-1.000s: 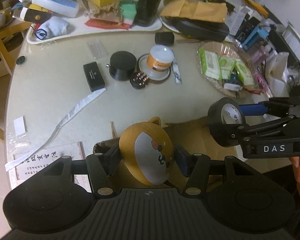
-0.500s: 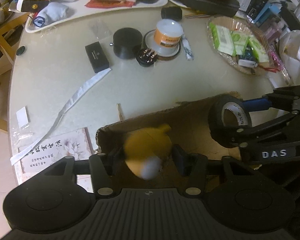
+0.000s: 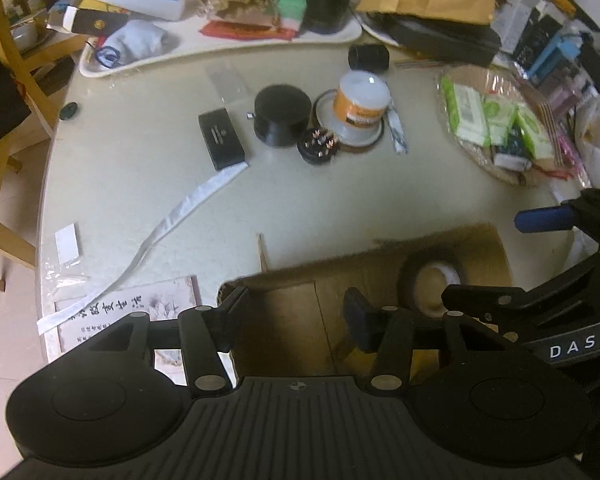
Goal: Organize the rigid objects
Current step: 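Carry both items over the cardboard box and open both grippers to drop them, then reach the left gripper to the black rectangular case and grasp it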
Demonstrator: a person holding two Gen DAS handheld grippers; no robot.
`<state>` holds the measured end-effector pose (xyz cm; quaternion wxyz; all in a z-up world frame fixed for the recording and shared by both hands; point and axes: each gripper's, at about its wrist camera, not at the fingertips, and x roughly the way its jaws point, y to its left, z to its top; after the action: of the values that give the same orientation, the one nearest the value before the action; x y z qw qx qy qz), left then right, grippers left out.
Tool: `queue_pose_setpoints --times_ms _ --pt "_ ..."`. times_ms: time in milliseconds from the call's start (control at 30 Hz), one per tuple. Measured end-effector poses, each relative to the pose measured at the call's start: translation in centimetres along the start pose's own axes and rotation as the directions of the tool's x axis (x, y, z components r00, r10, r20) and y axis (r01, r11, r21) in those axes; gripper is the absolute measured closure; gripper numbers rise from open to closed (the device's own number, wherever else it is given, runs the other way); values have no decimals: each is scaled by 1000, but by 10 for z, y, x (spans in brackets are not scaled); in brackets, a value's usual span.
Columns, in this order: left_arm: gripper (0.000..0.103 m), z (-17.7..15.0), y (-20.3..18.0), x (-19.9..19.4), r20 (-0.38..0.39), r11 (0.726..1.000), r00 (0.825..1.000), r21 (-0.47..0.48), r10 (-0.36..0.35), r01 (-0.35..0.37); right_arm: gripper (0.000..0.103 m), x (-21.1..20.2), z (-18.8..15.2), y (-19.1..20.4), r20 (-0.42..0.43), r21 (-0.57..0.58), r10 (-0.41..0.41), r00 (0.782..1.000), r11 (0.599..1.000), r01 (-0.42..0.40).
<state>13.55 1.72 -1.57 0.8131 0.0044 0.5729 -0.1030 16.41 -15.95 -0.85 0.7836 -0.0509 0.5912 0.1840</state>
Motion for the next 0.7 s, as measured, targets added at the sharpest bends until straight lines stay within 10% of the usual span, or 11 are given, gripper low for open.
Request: queue_pose_setpoints --times_ms 700 --pt "52 12 11 -14 138 994 990 -103 -14 29 0 -17 18 -34 97 111 -84 992 991 73"
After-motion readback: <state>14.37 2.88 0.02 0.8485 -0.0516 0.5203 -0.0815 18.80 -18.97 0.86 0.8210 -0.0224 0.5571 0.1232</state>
